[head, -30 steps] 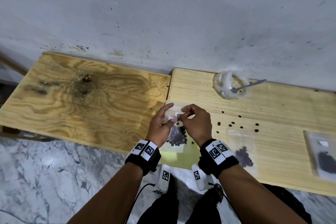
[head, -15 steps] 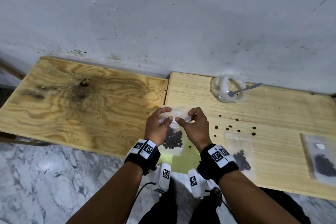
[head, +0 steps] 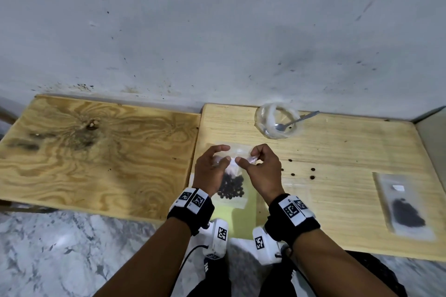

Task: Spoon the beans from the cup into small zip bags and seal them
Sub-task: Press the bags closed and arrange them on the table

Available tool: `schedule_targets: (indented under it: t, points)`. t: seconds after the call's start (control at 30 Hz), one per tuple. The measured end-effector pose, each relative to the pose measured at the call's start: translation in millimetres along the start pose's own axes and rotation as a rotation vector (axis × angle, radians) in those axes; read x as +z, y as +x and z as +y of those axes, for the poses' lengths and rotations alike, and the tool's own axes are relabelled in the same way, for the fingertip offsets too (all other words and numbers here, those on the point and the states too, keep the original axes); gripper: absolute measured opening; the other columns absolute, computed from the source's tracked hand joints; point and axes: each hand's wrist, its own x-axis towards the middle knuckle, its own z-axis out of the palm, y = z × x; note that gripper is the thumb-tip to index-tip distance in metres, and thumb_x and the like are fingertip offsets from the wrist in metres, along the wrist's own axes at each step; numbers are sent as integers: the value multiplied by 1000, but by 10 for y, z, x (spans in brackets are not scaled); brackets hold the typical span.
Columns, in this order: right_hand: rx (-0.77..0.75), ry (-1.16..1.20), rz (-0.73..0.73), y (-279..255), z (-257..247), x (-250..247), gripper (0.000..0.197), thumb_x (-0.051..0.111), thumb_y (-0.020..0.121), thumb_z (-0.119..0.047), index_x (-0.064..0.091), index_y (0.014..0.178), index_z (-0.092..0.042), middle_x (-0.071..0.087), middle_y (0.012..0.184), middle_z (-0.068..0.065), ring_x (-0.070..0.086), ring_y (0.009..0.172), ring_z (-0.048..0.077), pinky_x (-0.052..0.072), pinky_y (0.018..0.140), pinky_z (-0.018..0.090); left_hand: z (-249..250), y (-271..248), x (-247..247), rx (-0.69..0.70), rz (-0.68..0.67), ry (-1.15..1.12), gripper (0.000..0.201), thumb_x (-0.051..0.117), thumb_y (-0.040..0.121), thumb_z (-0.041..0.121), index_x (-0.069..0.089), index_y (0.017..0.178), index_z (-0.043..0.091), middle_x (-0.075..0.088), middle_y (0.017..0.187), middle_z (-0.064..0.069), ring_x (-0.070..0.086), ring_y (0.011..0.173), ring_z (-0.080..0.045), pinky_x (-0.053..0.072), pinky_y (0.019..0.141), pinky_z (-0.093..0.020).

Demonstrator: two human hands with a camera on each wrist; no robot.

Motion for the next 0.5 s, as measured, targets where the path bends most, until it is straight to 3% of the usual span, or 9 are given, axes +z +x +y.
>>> schedule_targets:
  t: [0.1,0.17,0.23,0.33,0.43,0.5]
  points:
    - [9,14,21,33,109,-400,36,88,68,-21,53,78,-20,57,78,-9,54,74,11,44,68,32,44,-60,409,-19,-27,-20,28,69,82,4,72,93,29,36,50,11,31,47,-8,34,56,-23]
    - [46,48,32,41,209,-762,38,89,68,-24,53,79,-20,57,80,-8,56,78,13,46,69,32,100,-109,745,-51,-44,-37,28,69,83,4,71,95,29,42,51,11,38,49,-10,38,57,-23]
    - [104,49,3,35,367,-1188,38,89,69,-24,53,81,-21,59,84,-8,58,85,12,48,71,30,167,-169,1118,-98,-37,-61,26,69,84,7,71,100,28,52,59,1,46,52,-13,42,57,-24]
    - [149,29,-124,-8,624,-1851,31,87,71,-16,59,84,-18,59,85,-7,56,83,11,51,72,33,286,-274,1701,-180,-85,-169,25,69,86,9,67,108,21,57,62,-2,47,48,-11,40,50,-21]
    - [186,-2,-114,4,811,-2511,28,83,72,-1,62,87,-10,61,80,-5,55,73,7,45,63,15,377,-426,2349,-230,-213,-195,29,70,85,13,64,108,29,62,79,-7,53,66,-19,44,64,-29]
    - [230,-4,-27,49,948,-2964,26,81,73,3,64,88,-9,63,82,-4,57,74,5,46,64,16,436,-582,2795,-257,-281,-195,36,73,79,13,62,108,32,55,90,-6,52,75,-19,44,71,-31]
